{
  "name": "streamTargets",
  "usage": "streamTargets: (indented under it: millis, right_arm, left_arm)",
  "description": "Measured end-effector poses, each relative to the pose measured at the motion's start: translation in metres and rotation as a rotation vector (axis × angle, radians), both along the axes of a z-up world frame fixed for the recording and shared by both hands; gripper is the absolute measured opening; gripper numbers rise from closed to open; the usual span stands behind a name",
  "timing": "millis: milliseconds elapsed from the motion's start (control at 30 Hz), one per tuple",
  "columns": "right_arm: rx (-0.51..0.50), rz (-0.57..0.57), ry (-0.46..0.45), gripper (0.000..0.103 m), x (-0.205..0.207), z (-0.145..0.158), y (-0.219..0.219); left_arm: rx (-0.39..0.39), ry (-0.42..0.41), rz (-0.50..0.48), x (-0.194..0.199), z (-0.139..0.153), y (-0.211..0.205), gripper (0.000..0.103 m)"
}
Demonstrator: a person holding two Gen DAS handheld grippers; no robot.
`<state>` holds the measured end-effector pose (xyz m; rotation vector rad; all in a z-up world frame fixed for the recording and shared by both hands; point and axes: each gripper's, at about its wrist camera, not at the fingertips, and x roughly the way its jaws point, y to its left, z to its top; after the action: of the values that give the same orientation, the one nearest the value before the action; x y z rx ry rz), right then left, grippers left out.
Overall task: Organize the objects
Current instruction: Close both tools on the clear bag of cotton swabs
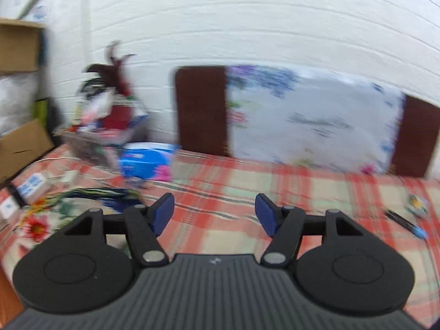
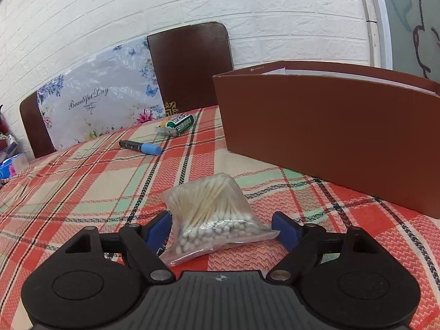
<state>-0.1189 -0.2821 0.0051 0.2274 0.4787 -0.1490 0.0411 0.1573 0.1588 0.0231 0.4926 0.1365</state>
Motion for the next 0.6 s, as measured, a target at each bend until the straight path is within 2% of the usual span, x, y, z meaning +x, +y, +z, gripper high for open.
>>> streamTargets:
  millis: [200, 300, 433, 600]
  right_arm:
    - [-0.016, 0.062, 0.010, 0.082, 0.001, -0.001, -0.002]
    - [-0.047, 0.079, 0.026, 0.086, 0.003, -0.001, 0.006]
    - [-0.102, 0.098, 0.050, 0.088, 0.007, -0.002, 0.014]
    - [-0.128, 0.126, 0.066, 0.090, 0.010, -0.004, 0.015]
  left_arm:
    - [-0.047, 0.026, -0.325, 0.010, -0.019, -0.129, 0.066]
    - [-0.064, 0.076, -0.510, 0.011, -0.035, -0.201, 0.066]
    - [-0.107, 0.241, -0.687, 0.008, -0.075, -0.271, 0.066]
    - [-0.262, 0.483, -0.753, 0.015, -0.127, -0.308, 0.066]
